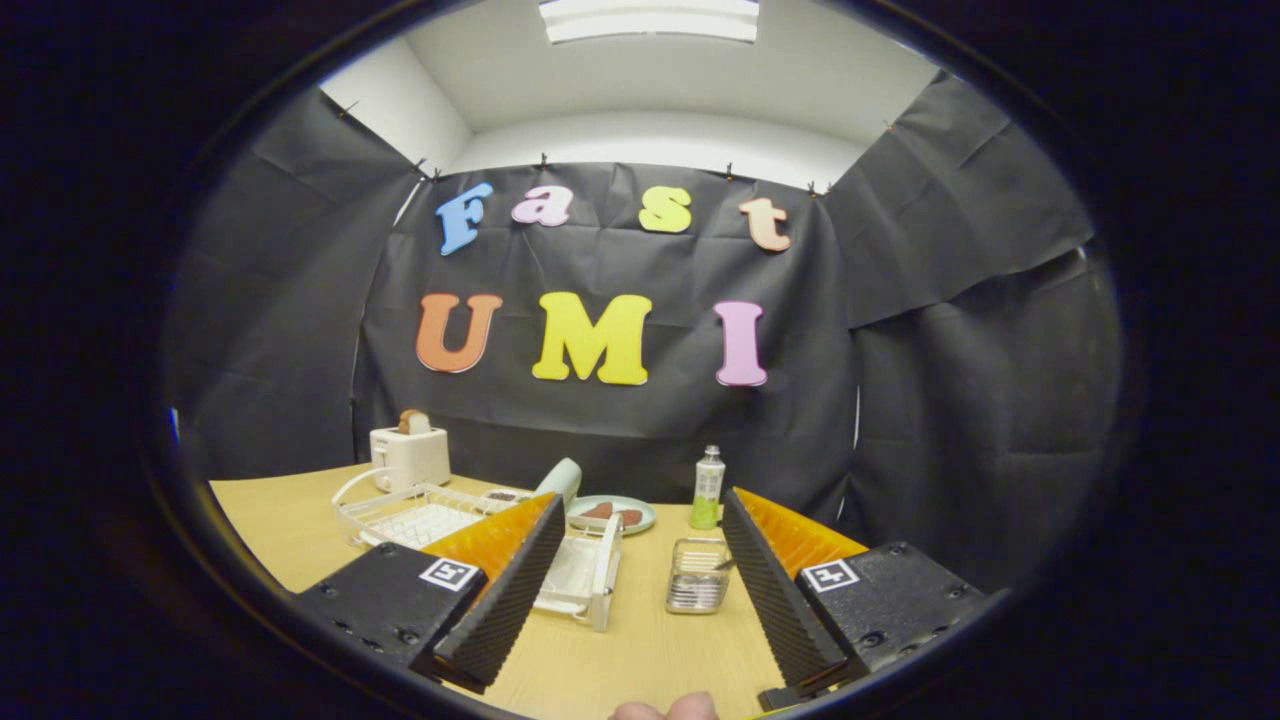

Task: Take the plate from the dish rack, then take the spoon from the basket and place it into the plate.

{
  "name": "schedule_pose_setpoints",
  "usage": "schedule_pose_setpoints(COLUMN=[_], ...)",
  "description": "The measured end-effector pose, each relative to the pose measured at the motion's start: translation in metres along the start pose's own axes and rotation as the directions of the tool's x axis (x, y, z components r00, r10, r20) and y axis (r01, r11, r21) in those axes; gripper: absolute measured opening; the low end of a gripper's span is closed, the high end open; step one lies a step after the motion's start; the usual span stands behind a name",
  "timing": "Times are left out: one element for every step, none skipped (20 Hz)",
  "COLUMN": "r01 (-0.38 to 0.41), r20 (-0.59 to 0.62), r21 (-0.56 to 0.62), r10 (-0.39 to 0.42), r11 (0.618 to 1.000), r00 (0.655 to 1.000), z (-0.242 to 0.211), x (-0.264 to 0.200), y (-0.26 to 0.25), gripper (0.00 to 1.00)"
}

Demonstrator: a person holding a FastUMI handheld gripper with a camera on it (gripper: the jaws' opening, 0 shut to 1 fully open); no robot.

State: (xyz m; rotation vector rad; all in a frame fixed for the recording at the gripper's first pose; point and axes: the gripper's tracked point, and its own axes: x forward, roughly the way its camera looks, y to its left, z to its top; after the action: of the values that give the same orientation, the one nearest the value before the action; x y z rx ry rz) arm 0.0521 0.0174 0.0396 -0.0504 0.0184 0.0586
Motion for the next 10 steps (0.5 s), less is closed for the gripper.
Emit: schedule_pose_setpoints(r01=[-0.021, -0.038, -0.055, -0.056, -0.057, -0.064, -0.075, -0.09, -0.101, -0.113], r20=[-0.014, -0.034, -0.051, -0.065, -0.077, -0.092, -0.117, -0.152, -0.187, -0.227], r21=[-0.015, -0.027, -0.039, -0.042, -0.033, -0.023, -0.013, -0.002, 0.005, 0.009], r10=[0.021, 0.037, 0.053, 0.053, 0.055, 0.062, 0.073, 0.088, 0.1, 0.112], r11=[1.0, 0.999, 0.998, 0.998, 0.998, 0.998, 0.997, 0.996, 0.995, 0.994], r00=[1.0, 0.999, 0.997, 0.996, 0.996, 0.994, 0.99, 0.984, 0.977, 0.967], z=[0.008, 0.019, 0.028, 0.038, 0.048, 0.057, 0.063, 0.068, 0.072, 0.074], x=[0.01, 0.02, 0.032, 0.044, 0.056, 0.068, 0.08, 0.092, 0.104, 0.116], y=[0.003, 0.007, 0.01, 0.011, 0.012, 0.017, 0.021, 0.027, 0.032, 0.037], gripper=[1.0, 1.0, 1.0, 1.0, 1.0, 1.0, 1.0, 1.0, 1.0, 1.0])
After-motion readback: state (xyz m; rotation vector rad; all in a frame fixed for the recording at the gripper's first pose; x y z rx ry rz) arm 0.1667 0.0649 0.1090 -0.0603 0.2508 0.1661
